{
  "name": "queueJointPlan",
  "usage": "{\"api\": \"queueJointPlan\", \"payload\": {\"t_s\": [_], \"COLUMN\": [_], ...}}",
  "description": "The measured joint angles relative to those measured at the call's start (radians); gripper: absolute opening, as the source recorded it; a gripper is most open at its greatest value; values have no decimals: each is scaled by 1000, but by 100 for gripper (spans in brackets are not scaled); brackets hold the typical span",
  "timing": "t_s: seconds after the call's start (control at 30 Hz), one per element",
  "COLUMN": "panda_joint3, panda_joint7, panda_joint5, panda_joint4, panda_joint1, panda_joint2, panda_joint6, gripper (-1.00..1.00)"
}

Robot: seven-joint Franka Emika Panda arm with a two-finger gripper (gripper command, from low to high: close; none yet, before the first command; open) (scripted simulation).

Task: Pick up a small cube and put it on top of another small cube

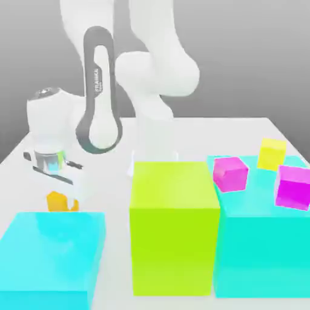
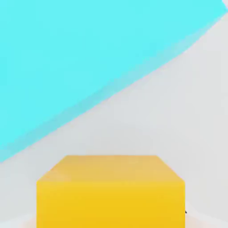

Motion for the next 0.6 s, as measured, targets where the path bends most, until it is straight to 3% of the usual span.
{"api": "queueJointPlan", "payload": {"t_s": [0.2, 0.4, 0.6], "panda_joint3": [-31, -5, 86], "panda_joint7": [152, 241, 117], "panda_joint5": [-210, -333, -536], "panda_joint4": [-23, -49, 97], "panda_joint1": [-30, -75, 1], "panda_joint2": [-92, -169, -133], "panda_joint6": [-67, -122, -213], "gripper": [-100, -100, -100]}}
